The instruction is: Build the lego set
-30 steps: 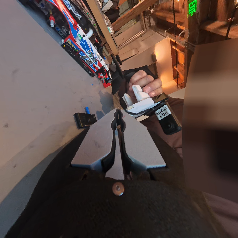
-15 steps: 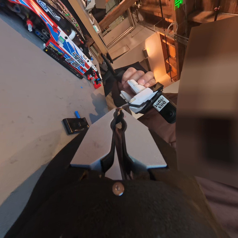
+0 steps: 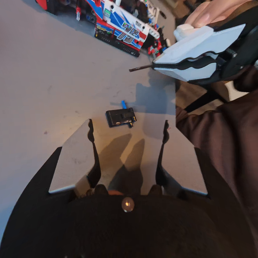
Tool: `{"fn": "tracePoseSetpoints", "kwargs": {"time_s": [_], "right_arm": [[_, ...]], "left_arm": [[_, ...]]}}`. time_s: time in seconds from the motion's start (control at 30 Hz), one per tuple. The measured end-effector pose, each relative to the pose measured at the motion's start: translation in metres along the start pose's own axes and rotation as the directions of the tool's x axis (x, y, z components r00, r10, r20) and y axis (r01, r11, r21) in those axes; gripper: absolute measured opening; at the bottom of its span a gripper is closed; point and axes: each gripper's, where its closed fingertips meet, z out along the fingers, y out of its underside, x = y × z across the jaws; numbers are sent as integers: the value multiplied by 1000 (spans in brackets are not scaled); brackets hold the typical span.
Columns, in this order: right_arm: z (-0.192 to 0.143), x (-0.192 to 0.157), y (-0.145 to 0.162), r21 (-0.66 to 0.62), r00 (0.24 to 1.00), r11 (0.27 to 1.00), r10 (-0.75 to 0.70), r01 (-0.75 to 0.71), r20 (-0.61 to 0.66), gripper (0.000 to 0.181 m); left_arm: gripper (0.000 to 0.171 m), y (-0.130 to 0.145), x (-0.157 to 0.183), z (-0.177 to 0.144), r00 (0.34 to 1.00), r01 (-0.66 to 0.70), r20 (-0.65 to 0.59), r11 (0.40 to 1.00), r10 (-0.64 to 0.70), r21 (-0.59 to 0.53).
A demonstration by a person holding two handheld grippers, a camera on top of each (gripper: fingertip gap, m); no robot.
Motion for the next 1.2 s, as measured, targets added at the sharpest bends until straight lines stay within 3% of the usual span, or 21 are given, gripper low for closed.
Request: {"fn": "tracePoseSetpoints", "kwargs": {"time_s": [0.17, 0.27, 0.33, 0.43, 0.53, 0.73, 0.8, 0.93, 1.2], "right_arm": [[9, -20, 15, -63, 996, 996, 64, -60, 62, 0], [11, -20, 20, -75, 992, 992, 105, -100, 64, 0], [12, -20, 22, -75, 988, 988, 138, -133, 73, 0], [15, -21, 21, -70, 977, 981, 187, -180, 101, 0], [18, -26, 12, -42, 971, 981, 191, -187, 142, 0], [21, -37, -6, -1, 977, 994, 105, -107, 186, 0], [21, -37, -9, 2, 978, 995, 95, -97, 188, 0], [24, -39, -10, -5, 977, 996, 94, -94, 191, 0], [28, -44, -13, -6, 980, 999, 35, -34, 197, 0]], "left_arm": [[91, 3, -9, 14, 962, -101, 246, 992, 118, -81], [78, 4, -19, 20, 900, -176, 378, 974, 217, -139], [79, 7, -20, 21, 869, -205, 418, 961, 265, -184], [70, 8, -15, 24, 871, -224, 398, 954, 288, -199], [50, 9, -6, 28, 881, -322, 289, 922, 375, -214], [50, 13, -4, 20, 903, -376, 109, 887, 415, -268], [59, 15, 0, 19, 919, -355, 82, 901, 385, -250], [63, 15, -2, 17, 923, -324, 136, 919, 359, -226], [52, 14, -9, 18, 891, -363, 197, 903, 408, -230]]}}
